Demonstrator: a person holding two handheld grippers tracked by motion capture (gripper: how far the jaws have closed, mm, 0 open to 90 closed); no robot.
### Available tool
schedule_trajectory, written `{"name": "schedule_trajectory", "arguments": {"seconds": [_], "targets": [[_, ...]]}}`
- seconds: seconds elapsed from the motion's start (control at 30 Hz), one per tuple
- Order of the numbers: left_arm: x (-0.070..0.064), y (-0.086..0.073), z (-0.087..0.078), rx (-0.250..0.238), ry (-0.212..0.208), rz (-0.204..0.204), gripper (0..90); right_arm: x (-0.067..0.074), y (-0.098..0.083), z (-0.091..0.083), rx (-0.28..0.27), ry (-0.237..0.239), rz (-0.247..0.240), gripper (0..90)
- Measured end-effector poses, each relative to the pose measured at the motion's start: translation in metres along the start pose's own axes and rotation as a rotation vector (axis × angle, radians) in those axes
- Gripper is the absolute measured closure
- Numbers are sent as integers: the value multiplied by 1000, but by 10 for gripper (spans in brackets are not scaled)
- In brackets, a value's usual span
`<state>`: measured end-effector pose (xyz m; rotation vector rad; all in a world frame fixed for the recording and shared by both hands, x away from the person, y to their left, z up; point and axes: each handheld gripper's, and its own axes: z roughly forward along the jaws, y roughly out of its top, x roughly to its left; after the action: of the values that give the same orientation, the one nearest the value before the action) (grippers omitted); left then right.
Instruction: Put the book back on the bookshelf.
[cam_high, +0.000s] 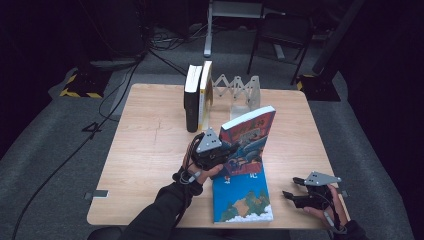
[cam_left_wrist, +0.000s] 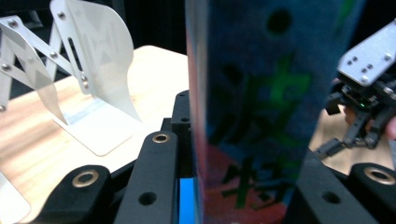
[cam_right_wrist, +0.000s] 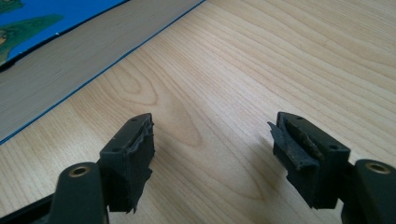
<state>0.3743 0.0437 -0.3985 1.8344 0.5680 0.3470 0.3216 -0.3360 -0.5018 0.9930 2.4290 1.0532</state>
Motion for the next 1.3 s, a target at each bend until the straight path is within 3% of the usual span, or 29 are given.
{"name": "schedule_trajectory", "arguments": {"seconds": [0.2, 0.3, 0.47, 0.83, 1.13, 1.3], "targets": [[9, 15, 3, -7, 46, 25, 742, -1, 0, 0, -4, 4, 1, 290], [16, 19, 2, -10, 75, 18, 742, -1, -1, 0, -5, 4, 1, 290], [29, 23, -2, -16, 151, 31, 742, -2, -1, 0, -6, 5, 1, 290], [64, 35, 0, -59, 296, 2, 742, -3, -1, 0, -9, 11, 0, 290], [85, 44, 18, -68, 393, -12, 742, -3, -1, 0, -12, 15, 0, 290], [84, 42, 37, -73, 467, -13, 742, -4, -2, -1, -11, 16, -8, 288]]}}
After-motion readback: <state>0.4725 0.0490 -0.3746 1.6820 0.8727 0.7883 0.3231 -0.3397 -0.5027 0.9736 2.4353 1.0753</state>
